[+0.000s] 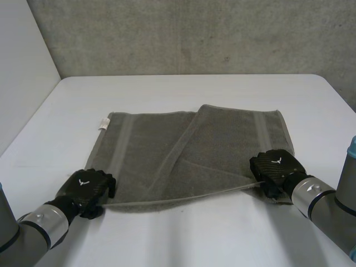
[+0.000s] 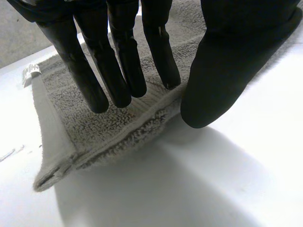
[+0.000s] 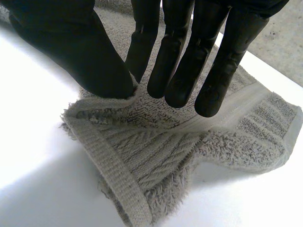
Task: Fold the towel.
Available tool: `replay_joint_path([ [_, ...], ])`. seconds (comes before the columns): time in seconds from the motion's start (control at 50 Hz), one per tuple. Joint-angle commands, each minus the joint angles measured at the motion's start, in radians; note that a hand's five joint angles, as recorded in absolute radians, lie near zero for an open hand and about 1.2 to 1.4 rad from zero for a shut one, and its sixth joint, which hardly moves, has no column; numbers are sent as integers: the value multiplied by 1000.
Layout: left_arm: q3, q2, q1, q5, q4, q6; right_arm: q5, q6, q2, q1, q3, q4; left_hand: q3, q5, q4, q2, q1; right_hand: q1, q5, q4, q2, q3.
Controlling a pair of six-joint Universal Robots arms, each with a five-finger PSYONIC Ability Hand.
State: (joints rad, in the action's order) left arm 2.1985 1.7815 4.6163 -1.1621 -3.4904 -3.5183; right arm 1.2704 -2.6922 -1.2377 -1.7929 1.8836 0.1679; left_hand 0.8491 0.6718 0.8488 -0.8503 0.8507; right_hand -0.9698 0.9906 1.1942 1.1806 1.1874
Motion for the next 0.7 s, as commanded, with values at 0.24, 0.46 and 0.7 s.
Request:
replay_joint_path([
  [0.24,-36,49,-1,-1,-21,-2,1,0,-3,1,0,-1,547,550,547,-546,546,-426,231,202,216,209],
  [0.46,-34,-166,-22,-28,-44,8,6,2,-16,-2,0,-5,547,550,547,-546,546,-426,231,202,216,209],
  [0.7,-46,-255,-22,-30,-68,7,4,-128,-46,1,-40,-73,547,550,547,-546,546,291,-487,-516,-502,-509],
])
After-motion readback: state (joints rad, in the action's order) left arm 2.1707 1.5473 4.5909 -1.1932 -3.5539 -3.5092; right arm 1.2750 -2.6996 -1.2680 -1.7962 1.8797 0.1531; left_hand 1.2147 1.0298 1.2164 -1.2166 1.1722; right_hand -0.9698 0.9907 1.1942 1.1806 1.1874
